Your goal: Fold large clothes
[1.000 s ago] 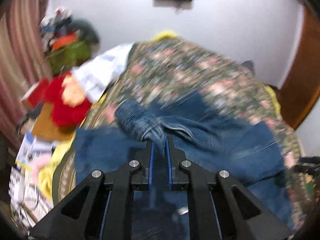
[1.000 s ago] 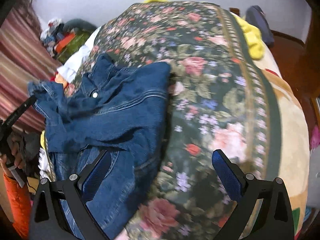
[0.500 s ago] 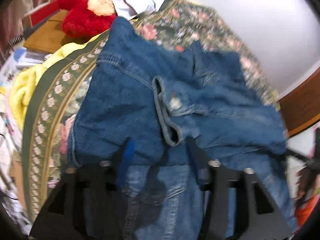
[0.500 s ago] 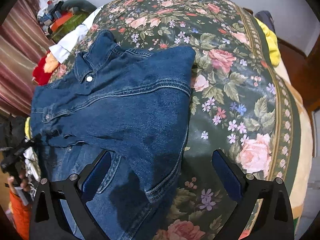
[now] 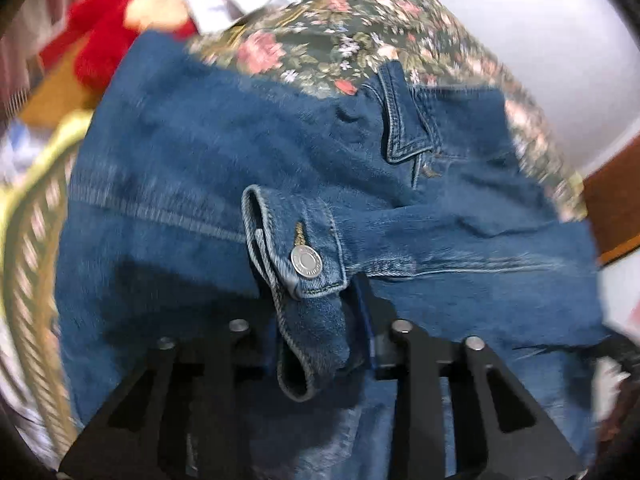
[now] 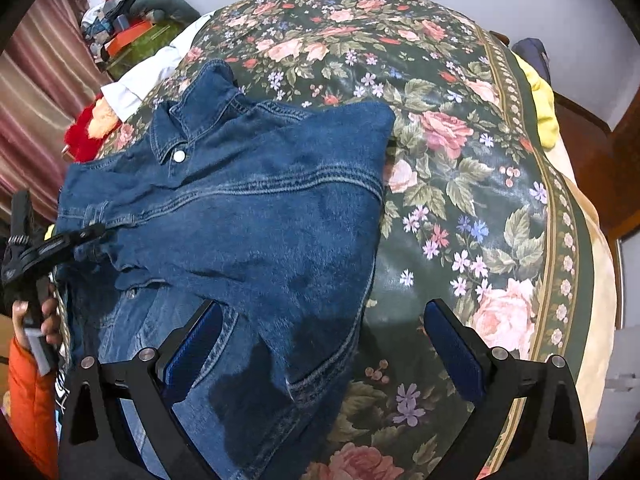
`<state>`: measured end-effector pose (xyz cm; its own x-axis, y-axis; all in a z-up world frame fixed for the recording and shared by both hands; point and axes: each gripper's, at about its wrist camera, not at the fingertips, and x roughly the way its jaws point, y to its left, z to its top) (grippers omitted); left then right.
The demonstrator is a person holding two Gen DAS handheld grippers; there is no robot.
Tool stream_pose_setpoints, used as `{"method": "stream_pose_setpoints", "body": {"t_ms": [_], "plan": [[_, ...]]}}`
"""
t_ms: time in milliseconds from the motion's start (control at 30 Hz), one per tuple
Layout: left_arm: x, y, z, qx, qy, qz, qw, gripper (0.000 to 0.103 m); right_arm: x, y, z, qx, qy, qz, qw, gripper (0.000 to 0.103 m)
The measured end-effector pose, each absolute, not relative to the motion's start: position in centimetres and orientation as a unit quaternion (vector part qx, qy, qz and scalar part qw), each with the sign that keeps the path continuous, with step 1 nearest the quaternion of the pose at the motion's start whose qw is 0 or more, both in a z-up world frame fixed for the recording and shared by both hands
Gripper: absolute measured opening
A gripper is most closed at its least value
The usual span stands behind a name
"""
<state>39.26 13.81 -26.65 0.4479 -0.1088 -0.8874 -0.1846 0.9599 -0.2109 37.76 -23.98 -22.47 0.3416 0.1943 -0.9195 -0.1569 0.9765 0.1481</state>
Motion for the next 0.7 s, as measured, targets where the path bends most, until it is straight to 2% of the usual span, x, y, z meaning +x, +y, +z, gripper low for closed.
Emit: {"method": "stream_pose_setpoints", "body": {"t_ms": [33,167,433,600,700], "plan": [[39.5,12.8,-26.0,-0.111,0.521,0.027,0.846,0.021,37.7,-24.0,-22.5,0.012,0.563,0.106,0.820,0.100],[39.2,10.6,-21.4,-0.027,0.468,0.031,0.883,0.020,37.6,-24.6,-21.9,0.003,0.552,0.101,0.828,0.100],[38.3,12.4,-10.0,-0.001,0.353,0.035,0.935,0.019,39.5,-26.6,-20.5,0.044,0.537,0.085,0.838,0.100],[38.8,15.6,-10.2,-0.004,0.372,0.055,0.927,0.019,41.2,-25.3,-22.0,0.045,0.559,0.091,0.823,0.100],[39.1,17.9,-13.2,-0.017,0.414,0.064,0.908,0.019,41.9,-23.6,-24.1,0.031,0.585,0.098,0.805,0.100]]}}
